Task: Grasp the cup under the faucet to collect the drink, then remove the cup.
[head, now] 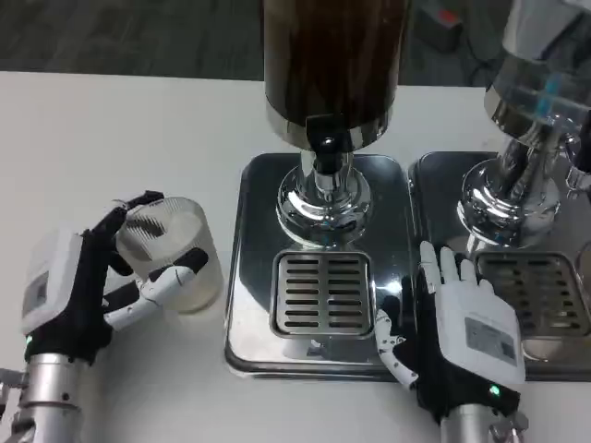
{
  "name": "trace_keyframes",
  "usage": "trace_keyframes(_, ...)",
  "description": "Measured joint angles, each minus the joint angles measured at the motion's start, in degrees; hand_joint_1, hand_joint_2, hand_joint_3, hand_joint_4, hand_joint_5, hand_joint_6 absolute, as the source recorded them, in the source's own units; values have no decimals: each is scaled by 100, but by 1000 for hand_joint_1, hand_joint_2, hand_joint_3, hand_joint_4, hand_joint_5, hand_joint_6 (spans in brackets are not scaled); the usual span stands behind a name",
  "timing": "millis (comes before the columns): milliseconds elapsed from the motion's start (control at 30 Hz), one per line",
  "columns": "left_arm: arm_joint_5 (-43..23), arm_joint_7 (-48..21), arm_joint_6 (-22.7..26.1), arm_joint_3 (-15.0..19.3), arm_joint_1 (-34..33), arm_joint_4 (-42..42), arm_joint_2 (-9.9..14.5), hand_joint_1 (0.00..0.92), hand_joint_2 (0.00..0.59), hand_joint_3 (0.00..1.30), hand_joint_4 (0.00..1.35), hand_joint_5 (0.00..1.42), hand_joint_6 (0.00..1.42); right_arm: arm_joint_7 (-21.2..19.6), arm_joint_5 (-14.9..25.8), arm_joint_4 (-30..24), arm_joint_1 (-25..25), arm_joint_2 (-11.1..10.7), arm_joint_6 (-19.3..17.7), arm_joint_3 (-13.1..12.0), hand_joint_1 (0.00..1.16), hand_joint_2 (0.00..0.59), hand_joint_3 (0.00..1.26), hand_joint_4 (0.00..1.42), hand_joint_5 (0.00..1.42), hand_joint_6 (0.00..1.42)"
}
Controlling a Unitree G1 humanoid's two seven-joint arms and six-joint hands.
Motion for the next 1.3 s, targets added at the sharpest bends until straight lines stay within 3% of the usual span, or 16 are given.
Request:
trace_keyframes(767,32,155,-24,-20,8,-382,-57,400,185,354,506,717,838,30,1,-31,-15,-39,0,0,341,544,34,0,0,65)
trace_keyframes(1300,362,23,-103,-478,-124,-605,-220,410,174,354,499,708,838,-173,-166,-97,72,11,155,73,344,544,34,0,0,35)
